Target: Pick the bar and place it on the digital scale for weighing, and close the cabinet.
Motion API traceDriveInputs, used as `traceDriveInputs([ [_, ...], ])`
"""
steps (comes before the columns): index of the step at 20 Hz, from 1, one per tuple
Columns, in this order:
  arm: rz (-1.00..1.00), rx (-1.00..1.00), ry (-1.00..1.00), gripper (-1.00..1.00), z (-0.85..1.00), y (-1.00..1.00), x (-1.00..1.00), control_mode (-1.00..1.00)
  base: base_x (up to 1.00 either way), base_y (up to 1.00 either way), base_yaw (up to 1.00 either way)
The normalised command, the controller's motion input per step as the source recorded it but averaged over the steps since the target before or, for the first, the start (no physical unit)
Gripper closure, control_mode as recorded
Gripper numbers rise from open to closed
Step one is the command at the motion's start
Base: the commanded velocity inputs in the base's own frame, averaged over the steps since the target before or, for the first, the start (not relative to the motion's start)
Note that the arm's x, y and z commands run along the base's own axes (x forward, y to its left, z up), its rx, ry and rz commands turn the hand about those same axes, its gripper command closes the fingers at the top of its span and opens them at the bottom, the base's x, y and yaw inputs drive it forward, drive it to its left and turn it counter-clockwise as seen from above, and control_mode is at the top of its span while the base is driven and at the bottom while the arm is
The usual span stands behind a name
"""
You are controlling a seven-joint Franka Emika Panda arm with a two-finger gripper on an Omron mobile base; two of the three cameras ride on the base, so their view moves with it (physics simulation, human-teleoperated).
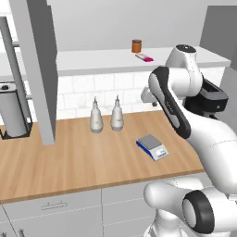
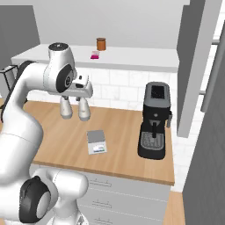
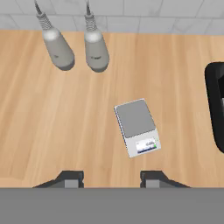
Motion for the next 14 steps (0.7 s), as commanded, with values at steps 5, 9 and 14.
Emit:
traceDriveInputs([
  [5,0.00,0.00,-0.06,-1.00,0.00,0.00,-0.36,-1.00,0.00,0.00,0.00],
  [9,0.00,0.00,-0.18,-1.00,0.09,0.00,-0.52,-1.00,0.00,0.00,0.00],
  [14,0.00,0.00,-0.37,-1.00,0.53,-0.02,-0.29,-1.00,0.00,0.00,0.00],
])
